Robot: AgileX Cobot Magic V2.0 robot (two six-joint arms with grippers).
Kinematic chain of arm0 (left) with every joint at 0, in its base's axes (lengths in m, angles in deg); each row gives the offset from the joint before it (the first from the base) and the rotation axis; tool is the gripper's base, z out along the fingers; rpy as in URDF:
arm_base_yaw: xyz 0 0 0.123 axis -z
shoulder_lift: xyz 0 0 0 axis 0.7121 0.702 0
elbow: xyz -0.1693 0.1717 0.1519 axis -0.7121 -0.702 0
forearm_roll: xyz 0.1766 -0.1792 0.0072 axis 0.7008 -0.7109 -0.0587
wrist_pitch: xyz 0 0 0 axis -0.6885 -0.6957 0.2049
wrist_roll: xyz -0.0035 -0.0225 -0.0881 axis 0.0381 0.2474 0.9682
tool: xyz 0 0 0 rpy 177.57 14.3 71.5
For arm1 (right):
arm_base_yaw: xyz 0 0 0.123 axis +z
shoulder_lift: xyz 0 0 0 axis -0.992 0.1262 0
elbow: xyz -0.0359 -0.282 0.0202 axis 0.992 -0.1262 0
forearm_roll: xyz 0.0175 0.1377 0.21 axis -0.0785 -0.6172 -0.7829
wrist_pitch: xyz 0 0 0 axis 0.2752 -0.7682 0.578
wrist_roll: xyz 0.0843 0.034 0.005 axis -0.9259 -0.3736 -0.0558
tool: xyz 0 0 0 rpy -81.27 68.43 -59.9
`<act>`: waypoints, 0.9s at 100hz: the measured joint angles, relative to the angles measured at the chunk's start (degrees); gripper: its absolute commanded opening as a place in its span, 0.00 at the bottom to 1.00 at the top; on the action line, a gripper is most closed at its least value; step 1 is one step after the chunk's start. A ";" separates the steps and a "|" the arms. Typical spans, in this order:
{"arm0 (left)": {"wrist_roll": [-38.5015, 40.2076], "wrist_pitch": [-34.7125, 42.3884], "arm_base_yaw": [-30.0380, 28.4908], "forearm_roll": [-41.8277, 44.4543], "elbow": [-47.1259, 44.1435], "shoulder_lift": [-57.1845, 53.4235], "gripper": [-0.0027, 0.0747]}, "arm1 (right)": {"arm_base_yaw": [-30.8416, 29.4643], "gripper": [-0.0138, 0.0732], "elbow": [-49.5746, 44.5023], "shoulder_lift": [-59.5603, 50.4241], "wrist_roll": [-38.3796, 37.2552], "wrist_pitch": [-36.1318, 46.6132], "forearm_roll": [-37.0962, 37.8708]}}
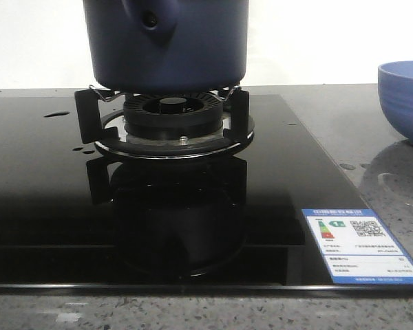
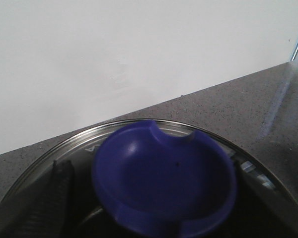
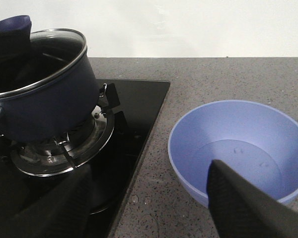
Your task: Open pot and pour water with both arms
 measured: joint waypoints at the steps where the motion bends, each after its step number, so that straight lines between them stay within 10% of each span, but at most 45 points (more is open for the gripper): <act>1: 0.00 0.23 0.00 0.00 0.00 0.00 0.74 | 0.00 0.67 0.00 0.00 0.00 0.00 0.00; 43: 0.00 1.15 0.45 0.00 0.00 0.09 0.44 | 0.00 0.67 0.00 0.00 0.00 0.00 0.00; 90: 0.00 -0.10 0.09 -0.05 0.00 -2.76 0.43 | 0.00 0.67 1.49 1.92 0.02 -1.92 0.00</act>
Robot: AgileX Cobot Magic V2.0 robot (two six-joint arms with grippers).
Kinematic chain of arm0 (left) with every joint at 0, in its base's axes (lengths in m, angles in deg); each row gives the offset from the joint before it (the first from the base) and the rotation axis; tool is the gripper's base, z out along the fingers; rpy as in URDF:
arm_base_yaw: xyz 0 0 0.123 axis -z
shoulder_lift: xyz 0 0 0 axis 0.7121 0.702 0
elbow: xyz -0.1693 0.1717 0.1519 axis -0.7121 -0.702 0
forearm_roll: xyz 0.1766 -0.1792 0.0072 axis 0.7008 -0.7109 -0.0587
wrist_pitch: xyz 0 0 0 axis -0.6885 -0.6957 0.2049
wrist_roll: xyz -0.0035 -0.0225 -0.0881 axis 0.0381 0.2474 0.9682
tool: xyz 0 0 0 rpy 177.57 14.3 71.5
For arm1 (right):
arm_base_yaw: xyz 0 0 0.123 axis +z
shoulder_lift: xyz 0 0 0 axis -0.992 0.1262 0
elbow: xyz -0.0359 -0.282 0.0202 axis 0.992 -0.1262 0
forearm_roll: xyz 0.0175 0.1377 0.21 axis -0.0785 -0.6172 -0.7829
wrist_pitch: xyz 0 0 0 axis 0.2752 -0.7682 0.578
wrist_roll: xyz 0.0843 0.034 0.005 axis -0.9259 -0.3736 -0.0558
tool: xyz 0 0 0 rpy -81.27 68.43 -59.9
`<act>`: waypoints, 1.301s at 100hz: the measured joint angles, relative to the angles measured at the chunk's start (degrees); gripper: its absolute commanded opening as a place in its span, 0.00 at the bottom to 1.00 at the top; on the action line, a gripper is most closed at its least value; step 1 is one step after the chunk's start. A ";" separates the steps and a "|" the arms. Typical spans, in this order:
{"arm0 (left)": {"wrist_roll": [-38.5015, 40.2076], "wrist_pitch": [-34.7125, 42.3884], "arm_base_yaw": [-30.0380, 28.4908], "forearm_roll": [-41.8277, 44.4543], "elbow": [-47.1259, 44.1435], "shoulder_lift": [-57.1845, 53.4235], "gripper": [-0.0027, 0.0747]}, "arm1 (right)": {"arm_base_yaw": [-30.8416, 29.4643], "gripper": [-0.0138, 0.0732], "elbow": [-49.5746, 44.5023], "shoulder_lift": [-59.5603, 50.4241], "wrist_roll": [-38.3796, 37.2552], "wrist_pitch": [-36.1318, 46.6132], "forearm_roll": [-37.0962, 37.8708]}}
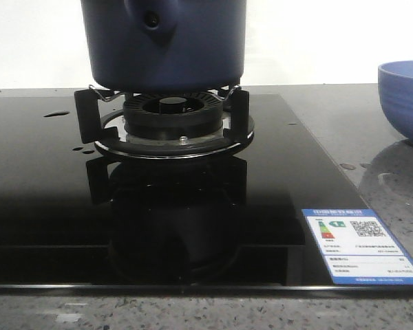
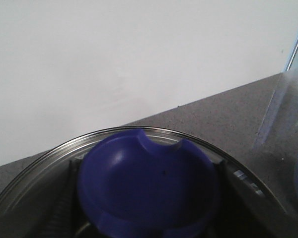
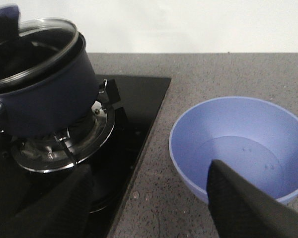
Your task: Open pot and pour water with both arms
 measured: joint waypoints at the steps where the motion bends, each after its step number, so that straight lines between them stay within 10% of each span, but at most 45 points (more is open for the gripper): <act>1: 0.00 0.00 -0.13 0.00 0.00 -0.38 0.43 | 0.00 0.67 0.27 0.19 0.00 -0.16 0.00; 59: 0.00 -9.50 -18.94 0.45 0.00 -15.08 0.43 | -10.35 0.67 25.88 32.72 -3.33 -17.65 7.07; 107: 0.00 -11.07 -21.12 0.59 0.00 -17.09 0.43 | -17.92 0.66 29.73 53.11 -3.78 -23.96 8.49; 130: 0.00 -11.09 -21.12 0.59 0.00 -17.09 0.43 | -17.92 0.22 29.73 56.39 -3.78 -23.96 8.61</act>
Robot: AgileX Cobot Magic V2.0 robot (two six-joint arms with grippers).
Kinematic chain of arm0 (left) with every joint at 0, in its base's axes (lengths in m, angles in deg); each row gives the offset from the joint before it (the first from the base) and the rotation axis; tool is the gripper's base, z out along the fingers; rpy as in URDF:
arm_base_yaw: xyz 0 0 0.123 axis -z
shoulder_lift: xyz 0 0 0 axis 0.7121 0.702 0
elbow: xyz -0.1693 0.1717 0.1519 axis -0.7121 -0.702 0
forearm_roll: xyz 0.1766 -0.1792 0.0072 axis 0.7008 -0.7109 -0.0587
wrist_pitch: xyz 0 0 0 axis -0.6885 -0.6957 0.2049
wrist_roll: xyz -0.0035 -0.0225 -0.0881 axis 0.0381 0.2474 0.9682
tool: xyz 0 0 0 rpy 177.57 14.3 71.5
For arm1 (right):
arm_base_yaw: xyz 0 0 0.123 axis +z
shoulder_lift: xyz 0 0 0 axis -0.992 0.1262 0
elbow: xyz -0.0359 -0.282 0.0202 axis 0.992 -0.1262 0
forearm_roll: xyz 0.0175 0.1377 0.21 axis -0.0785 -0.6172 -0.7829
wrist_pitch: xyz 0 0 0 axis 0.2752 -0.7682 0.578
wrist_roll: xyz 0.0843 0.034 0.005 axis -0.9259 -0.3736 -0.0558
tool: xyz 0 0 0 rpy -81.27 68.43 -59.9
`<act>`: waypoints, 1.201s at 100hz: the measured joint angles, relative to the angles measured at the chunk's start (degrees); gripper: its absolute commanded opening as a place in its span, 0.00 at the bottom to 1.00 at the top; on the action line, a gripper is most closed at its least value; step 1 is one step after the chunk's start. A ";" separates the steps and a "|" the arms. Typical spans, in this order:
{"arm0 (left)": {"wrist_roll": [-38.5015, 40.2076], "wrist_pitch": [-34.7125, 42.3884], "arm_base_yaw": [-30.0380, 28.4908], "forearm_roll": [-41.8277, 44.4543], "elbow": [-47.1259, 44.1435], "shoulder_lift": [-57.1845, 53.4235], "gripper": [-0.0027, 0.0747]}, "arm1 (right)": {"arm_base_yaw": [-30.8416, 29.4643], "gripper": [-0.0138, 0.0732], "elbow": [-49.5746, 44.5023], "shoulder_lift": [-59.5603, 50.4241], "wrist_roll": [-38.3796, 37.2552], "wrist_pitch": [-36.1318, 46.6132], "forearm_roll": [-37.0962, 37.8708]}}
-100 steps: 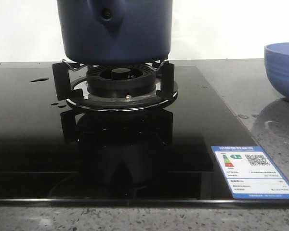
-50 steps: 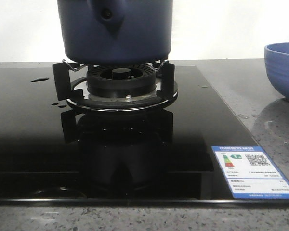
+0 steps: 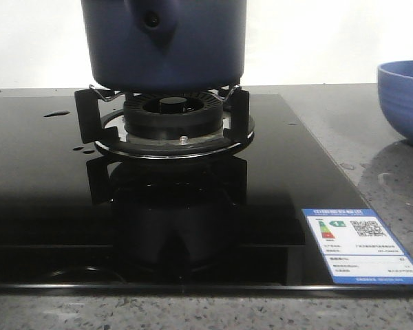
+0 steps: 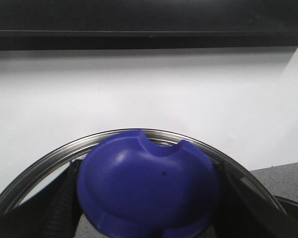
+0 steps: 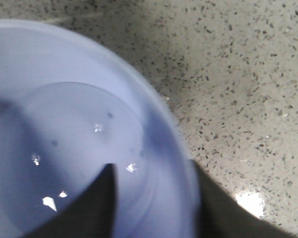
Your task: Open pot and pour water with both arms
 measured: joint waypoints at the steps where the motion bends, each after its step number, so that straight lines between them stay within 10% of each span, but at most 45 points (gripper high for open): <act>1: 0.00 0.00 0.00 0.00 0.00 0.00 0.43 | 0.00 0.19 0.00 0.00 0.00 0.00 0.00; 8: 0.00 0.00 0.00 0.00 0.00 0.00 0.43 | 0.00 0.07 0.00 0.03 0.00 0.00 0.10; 55: 0.00 0.00 0.00 1.82 0.00 0.00 0.43 | 0.81 0.09 11.79 -0.39 -0.02 -7.06 -3.87; 120: 0.00 0.00 -7.48 2.16 0.00 0.00 0.43 | 16.73 0.10 38.23 3.99 -0.13 -11.28 -11.81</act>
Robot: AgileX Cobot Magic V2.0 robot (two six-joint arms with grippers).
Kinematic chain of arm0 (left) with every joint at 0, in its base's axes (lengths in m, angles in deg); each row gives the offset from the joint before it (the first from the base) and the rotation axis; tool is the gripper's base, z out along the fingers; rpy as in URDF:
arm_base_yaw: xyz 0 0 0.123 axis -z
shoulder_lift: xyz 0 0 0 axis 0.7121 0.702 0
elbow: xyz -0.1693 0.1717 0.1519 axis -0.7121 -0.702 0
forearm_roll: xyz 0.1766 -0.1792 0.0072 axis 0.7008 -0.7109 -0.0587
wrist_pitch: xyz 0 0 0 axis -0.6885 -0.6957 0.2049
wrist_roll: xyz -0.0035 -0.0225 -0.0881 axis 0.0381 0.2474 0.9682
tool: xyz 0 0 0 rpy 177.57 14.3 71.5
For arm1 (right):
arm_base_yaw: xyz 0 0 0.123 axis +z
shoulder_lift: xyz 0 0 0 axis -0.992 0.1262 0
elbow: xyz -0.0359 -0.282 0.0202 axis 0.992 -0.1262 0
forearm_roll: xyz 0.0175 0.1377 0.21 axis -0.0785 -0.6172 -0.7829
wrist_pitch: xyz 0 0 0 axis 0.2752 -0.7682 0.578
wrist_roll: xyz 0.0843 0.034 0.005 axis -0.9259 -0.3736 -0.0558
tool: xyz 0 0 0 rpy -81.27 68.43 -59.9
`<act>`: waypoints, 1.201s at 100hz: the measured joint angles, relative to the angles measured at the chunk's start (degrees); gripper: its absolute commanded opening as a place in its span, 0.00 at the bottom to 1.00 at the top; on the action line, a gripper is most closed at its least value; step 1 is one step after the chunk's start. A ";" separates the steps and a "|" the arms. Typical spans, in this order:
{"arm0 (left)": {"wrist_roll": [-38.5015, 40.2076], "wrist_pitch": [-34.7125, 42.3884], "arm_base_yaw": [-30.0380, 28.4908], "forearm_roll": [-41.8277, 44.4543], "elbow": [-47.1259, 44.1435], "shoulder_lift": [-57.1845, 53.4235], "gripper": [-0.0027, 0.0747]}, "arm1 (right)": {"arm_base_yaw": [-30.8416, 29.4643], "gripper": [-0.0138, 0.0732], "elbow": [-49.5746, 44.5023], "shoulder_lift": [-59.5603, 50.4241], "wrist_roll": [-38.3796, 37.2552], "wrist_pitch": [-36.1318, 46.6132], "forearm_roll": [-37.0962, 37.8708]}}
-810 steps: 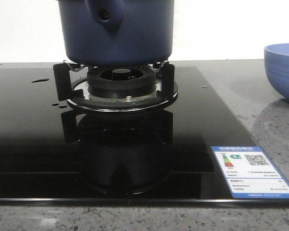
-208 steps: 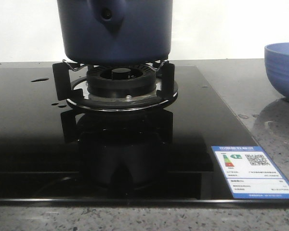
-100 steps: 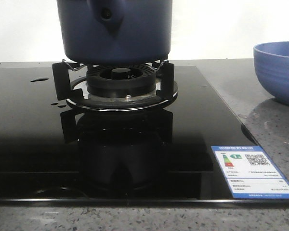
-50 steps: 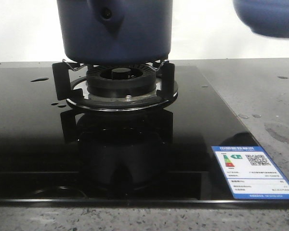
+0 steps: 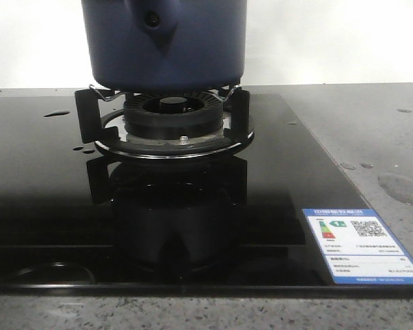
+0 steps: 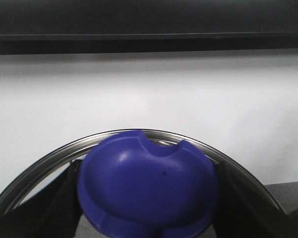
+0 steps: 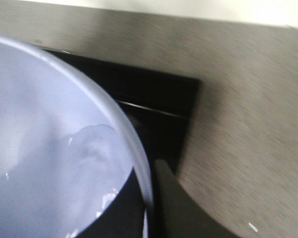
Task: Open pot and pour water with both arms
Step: 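Lift the light blue bowl with the right gripper and carry it over the pot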
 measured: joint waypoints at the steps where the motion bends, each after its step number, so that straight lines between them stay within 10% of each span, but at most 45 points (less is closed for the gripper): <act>1: 0.00 0.00 -0.08 0.00 0.00 0.00 0.43 | 0.35 0.09 0.42 0.15 0.00 0.13 -0.17; 77: 0.00 0.00 -0.08 -0.19 0.00 0.00 0.43 | 17.24 0.10 1.63 12.58 8.72 28.80 -3.92; 120: 0.00 0.00 -0.08 -0.19 0.00 0.00 0.43 | 21.31 0.10 -22.28 4.06 19.99 61.60 -4.13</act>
